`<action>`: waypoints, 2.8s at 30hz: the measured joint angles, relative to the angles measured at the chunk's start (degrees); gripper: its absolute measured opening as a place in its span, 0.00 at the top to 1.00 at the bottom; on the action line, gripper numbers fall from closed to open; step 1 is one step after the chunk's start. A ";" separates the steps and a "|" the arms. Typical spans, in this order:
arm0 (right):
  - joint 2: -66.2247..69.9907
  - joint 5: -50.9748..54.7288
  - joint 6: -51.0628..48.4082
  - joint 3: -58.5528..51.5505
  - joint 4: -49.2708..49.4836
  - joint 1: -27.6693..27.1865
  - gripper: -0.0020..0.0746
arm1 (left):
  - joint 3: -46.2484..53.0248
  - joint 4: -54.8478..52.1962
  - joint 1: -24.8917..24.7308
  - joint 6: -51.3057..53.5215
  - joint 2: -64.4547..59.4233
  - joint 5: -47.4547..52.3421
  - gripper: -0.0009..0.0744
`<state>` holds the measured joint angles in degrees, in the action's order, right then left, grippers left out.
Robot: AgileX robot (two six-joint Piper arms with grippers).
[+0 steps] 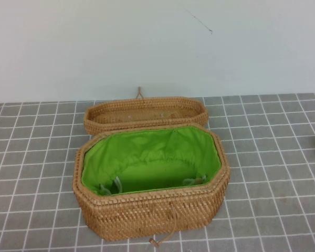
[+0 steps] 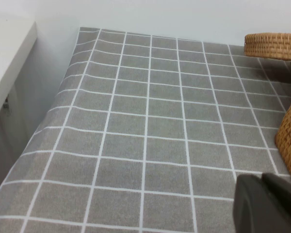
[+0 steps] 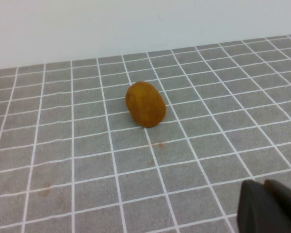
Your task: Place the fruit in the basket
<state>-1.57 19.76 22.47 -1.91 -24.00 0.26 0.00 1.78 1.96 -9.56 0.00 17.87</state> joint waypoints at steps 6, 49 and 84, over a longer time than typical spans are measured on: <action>0.00 0.00 0.00 0.00 0.00 0.00 0.98 | 0.00 0.00 0.00 0.00 0.00 0.00 0.99; 25.36 13.91 -19.03 56.00 2.80 0.00 0.98 | 0.00 0.00 0.00 0.01 0.00 0.00 0.99; 72.28 41.85 -24.54 78.00 16.70 6.21 0.98 | 0.00 -0.03 0.00 0.10 0.00 0.00 0.99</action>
<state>70.71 61.61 -2.07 76.09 -7.30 6.48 0.00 1.74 1.96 -9.46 0.00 17.87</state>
